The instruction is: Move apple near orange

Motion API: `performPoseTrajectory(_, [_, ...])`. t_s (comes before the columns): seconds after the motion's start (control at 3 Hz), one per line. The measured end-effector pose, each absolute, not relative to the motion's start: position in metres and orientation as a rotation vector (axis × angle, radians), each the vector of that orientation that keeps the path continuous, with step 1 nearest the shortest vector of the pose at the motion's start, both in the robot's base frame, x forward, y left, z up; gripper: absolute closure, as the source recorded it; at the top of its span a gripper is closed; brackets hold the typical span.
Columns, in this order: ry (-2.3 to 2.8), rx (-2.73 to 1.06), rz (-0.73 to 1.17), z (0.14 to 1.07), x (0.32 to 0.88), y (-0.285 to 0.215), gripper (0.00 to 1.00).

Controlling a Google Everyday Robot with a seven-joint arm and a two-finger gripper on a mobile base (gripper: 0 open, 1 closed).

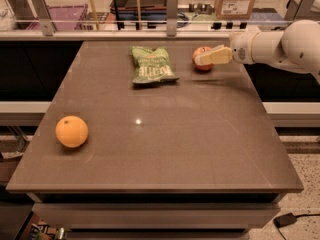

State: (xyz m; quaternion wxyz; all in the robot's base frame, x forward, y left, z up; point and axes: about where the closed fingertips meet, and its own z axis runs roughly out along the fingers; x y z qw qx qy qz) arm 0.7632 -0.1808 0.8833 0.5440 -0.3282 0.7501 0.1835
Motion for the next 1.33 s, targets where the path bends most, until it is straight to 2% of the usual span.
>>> performPoseTrajectory(1.33, [1.795,-0.846,0.506,0.854,0.770,-0.162,0.00])
